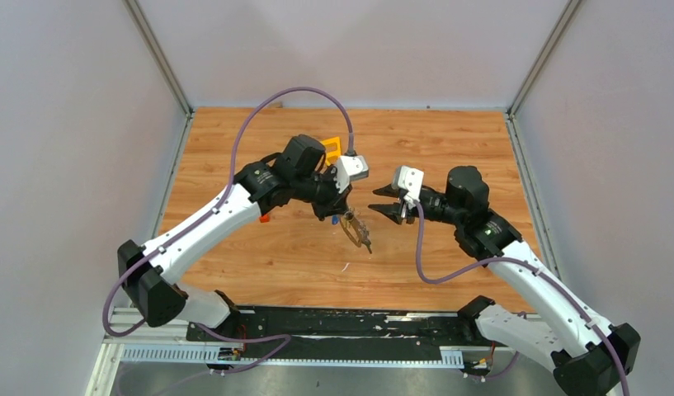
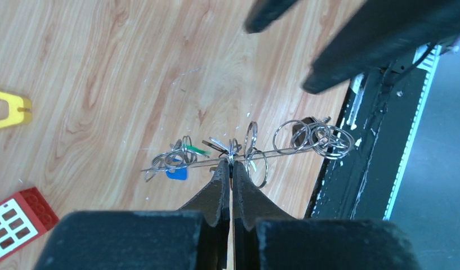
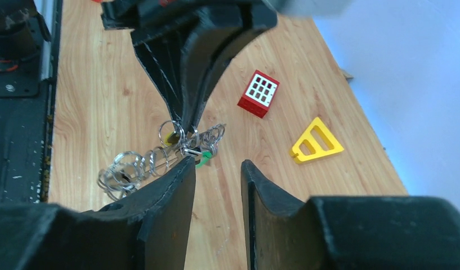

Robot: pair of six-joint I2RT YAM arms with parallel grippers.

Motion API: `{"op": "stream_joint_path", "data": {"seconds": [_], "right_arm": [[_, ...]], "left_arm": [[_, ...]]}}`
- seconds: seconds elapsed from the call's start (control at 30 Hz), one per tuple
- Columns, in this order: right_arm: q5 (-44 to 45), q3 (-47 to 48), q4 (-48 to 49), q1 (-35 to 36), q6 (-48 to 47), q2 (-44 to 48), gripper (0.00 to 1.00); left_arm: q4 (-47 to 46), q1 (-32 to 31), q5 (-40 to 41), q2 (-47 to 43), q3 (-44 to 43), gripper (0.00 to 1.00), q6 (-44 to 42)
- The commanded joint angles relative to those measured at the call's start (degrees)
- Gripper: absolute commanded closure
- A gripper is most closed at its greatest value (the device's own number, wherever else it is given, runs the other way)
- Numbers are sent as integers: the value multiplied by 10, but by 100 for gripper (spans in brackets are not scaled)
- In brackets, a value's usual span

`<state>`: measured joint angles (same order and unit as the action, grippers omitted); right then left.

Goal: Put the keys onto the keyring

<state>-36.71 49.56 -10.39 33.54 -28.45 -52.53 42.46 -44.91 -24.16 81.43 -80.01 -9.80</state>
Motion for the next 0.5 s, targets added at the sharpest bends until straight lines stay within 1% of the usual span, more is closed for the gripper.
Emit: {"op": "stream_joint_path", "data": {"seconds": [0.0, 0.1, 0.23, 0.47], "right_arm": [[-58, 16, 46, -12, 66, -18, 65], [-102, 14, 61, -17, 89, -33, 65], [-135, 11, 85, -21, 115, -50, 66], [-180, 5, 99, -22, 126, -67, 68]], "left_arm": [[-44, 2, -53, -57, 16, 100, -66], [-49, 1, -73, -73, 30, 100, -87], [-57, 0, -96, -87, 46, 100, -102], [-67, -9, -99, -93, 61, 100, -105]]}}
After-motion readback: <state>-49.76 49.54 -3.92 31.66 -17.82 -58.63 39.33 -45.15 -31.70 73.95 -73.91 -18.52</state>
